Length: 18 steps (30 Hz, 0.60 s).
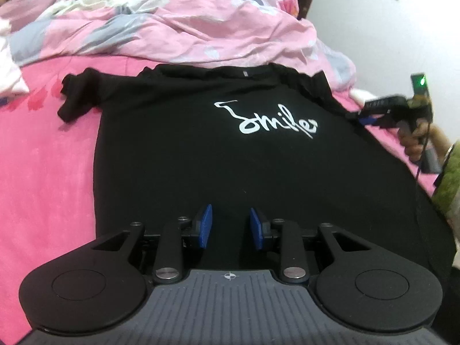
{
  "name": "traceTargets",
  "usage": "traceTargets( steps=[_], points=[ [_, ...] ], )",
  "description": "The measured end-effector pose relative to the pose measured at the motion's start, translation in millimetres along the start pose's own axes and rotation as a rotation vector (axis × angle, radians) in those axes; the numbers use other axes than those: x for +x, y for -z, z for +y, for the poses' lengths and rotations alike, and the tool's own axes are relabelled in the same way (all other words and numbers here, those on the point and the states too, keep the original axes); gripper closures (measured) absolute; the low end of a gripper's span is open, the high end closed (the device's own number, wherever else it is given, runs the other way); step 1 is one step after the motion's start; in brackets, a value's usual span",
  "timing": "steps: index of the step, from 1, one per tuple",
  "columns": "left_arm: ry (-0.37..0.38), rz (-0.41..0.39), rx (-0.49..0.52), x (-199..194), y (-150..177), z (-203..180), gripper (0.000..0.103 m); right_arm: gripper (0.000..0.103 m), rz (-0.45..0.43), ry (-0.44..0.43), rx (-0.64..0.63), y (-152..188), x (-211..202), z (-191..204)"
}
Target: Fold clothes
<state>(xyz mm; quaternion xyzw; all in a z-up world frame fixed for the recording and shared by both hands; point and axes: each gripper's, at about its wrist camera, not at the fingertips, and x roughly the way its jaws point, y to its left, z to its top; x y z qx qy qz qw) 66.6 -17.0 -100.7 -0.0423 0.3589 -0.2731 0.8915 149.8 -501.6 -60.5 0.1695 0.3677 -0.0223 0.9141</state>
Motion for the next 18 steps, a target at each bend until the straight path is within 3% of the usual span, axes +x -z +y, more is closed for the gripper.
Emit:
traceTargets(
  steps=[1,5,9,14,16,17,18],
  points=[
    [0.004,-0.008,-0.007,-1,1,1,0.073,0.098,-0.013,0.007,-0.007,-1,1,0],
    [0.014,-0.024,-0.021,-2,4,3,0.073,0.099,-0.073,0.033,0.044,-7,4,-13],
    [0.020,-0.030,-0.027,-2,5,4,0.073,0.100,-0.073,0.014,0.157,-3,17,-41],
    [0.014,-0.033,-0.018,-1,6,2,0.073,0.101,-0.096,0.003,0.179,-2,19,-47],
    [0.011,-0.034,-0.014,-1,6,2,0.073,0.098,-0.086,-0.016,0.216,-3,14,-52],
    [0.010,-0.034,-0.013,-1,6,2,0.073,0.090,-0.078,-0.028,0.246,-5,9,-55],
    [0.011,-0.034,-0.014,-1,6,2,0.073,0.076,-0.077,-0.034,0.272,-5,1,-57]
  ],
)
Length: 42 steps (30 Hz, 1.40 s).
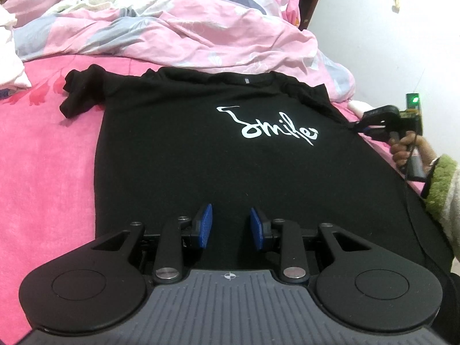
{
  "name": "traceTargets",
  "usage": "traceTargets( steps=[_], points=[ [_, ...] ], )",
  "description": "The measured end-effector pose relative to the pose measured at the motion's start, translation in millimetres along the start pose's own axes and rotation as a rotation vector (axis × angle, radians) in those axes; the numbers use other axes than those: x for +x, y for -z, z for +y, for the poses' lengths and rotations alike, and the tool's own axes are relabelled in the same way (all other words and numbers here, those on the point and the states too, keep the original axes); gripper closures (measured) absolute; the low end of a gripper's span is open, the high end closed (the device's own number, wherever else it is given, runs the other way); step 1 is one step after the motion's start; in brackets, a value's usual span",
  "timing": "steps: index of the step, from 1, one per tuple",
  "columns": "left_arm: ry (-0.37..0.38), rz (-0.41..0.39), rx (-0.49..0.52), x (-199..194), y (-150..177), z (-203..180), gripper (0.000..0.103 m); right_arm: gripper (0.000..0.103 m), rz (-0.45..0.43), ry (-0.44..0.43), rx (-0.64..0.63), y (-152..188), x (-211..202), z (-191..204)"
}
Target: Fold clothes
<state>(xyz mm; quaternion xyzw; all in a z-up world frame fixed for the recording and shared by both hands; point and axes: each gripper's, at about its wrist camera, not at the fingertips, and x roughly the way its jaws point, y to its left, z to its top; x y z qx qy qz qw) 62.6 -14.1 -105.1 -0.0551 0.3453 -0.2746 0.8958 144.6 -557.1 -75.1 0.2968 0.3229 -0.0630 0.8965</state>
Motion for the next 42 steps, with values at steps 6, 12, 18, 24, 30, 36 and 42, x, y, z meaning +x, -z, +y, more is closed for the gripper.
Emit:
traceTargets(
  steps=[6,12,18,24,30,36,42],
  points=[
    [0.001,-0.003,-0.002,0,1,1,0.073,0.067,-0.052,0.005,-0.086,10,-69,16],
    [-0.002,-0.007,0.000,-1,1,0,0.073,0.079,0.111,-0.115,-0.316,55,-60,75],
    [-0.001,-0.012,-0.002,-1,2,0,0.072,0.087,0.187,-0.145,-0.338,58,1,95],
    [0.018,-0.016,-0.027,-1,3,4,0.072,0.100,0.045,-0.070,0.029,4,27,26],
    [0.017,-0.012,-0.031,-2,2,3,0.072,0.098,-0.141,-0.072,0.234,-5,-54,-20],
    [0.003,-0.008,-0.074,-14,-4,5,0.071,0.096,-0.354,-0.094,0.143,1,-237,-29],
    [0.005,-0.038,-0.124,-61,0,3,0.063,0.089,-0.308,0.041,-0.099,30,-357,-7]
  ],
)
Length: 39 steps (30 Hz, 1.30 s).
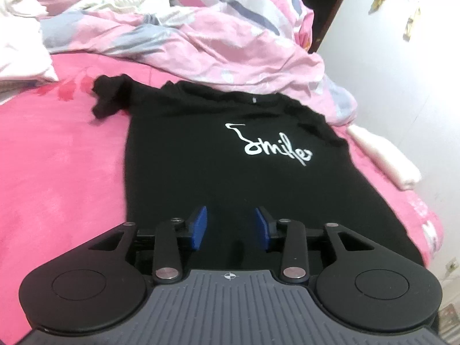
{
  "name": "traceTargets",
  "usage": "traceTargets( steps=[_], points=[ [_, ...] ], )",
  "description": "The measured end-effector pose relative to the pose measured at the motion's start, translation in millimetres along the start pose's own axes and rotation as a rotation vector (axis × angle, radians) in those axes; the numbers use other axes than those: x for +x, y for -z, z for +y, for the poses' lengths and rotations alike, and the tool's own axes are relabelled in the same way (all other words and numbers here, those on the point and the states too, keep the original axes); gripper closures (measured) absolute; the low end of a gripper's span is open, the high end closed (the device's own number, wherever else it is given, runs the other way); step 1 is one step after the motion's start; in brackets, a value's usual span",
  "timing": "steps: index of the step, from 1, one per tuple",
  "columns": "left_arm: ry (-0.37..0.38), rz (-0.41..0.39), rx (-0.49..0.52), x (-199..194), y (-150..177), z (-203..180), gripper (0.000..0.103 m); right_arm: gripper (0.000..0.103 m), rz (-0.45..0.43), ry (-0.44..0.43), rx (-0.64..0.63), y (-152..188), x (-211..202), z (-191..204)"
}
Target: Fold clothes
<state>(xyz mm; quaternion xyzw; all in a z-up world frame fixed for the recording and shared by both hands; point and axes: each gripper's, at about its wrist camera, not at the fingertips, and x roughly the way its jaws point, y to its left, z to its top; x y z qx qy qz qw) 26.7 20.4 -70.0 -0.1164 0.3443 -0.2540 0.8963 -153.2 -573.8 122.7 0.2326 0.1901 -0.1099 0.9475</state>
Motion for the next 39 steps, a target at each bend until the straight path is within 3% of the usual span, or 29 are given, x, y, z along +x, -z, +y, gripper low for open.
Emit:
traceTargets(
  steps=[6,13,18,23,28,34,37,39],
  points=[
    [-0.025,0.041,-0.002,-44,20,-7,0.061,0.085,0.237,-0.022,-0.147,84,10,35],
    [-0.080,0.074,-0.019,-73,50,-6,0.061,0.085,0.342,-0.055,-0.144,174,38,45],
    [-0.097,0.084,-0.014,-79,62,-5,0.061,0.086,0.335,-0.176,-0.177,195,45,77],
    [-0.114,0.089,0.015,-78,72,-6,0.061,0.088,0.422,-0.108,-0.323,233,49,103],
    [-0.109,0.095,0.053,-80,76,-8,0.061,0.088,0.470,-0.081,-0.368,235,18,113],
    [-0.101,0.089,0.031,-84,73,-4,0.061,0.088,0.404,-0.150,-0.421,232,33,152],
    [-0.117,0.076,0.019,-87,72,-2,0.061,0.088,0.447,-0.147,-0.454,245,58,162],
    [-0.125,0.072,0.003,-89,72,3,0.061,0.088,0.459,-0.155,-0.494,256,50,164]
  ],
)
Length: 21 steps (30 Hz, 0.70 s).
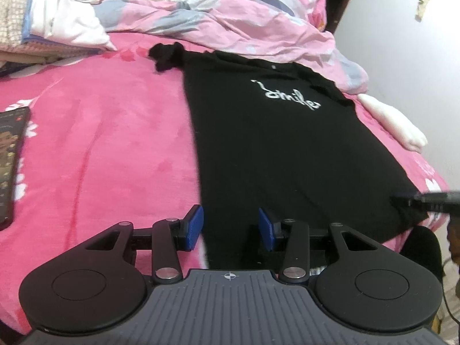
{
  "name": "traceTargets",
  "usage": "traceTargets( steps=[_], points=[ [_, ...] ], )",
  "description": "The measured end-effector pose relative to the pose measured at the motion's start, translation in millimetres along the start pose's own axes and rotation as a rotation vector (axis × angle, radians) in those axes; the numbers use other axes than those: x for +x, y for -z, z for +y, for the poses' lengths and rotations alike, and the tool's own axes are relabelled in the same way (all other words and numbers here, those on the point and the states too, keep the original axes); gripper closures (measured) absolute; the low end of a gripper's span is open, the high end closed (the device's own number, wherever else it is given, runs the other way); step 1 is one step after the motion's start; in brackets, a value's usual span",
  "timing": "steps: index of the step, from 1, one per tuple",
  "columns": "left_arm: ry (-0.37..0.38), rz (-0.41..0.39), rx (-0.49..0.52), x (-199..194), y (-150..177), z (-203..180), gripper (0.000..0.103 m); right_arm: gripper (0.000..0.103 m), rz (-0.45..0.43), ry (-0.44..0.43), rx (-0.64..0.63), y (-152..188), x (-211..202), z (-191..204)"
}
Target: Fold clothes
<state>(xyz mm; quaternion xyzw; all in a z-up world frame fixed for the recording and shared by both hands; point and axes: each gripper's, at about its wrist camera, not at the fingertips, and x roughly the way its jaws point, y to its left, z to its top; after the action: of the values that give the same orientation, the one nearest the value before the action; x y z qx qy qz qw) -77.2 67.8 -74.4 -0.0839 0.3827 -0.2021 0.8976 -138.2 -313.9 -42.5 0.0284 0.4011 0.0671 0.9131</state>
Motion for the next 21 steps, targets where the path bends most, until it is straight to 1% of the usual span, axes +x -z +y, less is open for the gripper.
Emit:
traceTargets(
  steps=[2,6,7,9,11,13,18,19,21],
  points=[
    [0.005,0.000,-0.020,0,-1,6,0.061,0.088,0.006,-0.013,-0.039,13,-7,9],
    [0.022,0.007,-0.046,3,-4,14,0.061,0.088,0.074,-0.104,-0.040,37,-19,20],
    [0.025,0.008,-0.050,3,-5,16,0.061,0.088,0.076,-0.108,-0.049,39,-22,24],
    [0.023,0.006,-0.053,2,-6,16,0.061,0.088,0.053,-0.099,-0.068,35,-26,31],
    [0.016,0.002,-0.054,-1,-6,16,0.061,0.088,-0.006,-0.125,-0.044,20,-27,33],
    [0.013,-0.006,-0.056,-4,-6,15,0.061,0.088,-0.044,-0.152,-0.031,5,-20,37],
    [0.019,-0.006,-0.055,-6,-3,15,0.061,0.088,-0.002,-0.166,-0.095,-6,21,68],
    [0.021,-0.004,-0.052,-6,-2,15,0.061,0.088,0.003,-0.171,-0.120,-3,24,78],
    [0.029,0.000,-0.051,-6,-2,17,0.061,0.088,0.004,-0.214,-0.199,6,19,99]
  ],
)
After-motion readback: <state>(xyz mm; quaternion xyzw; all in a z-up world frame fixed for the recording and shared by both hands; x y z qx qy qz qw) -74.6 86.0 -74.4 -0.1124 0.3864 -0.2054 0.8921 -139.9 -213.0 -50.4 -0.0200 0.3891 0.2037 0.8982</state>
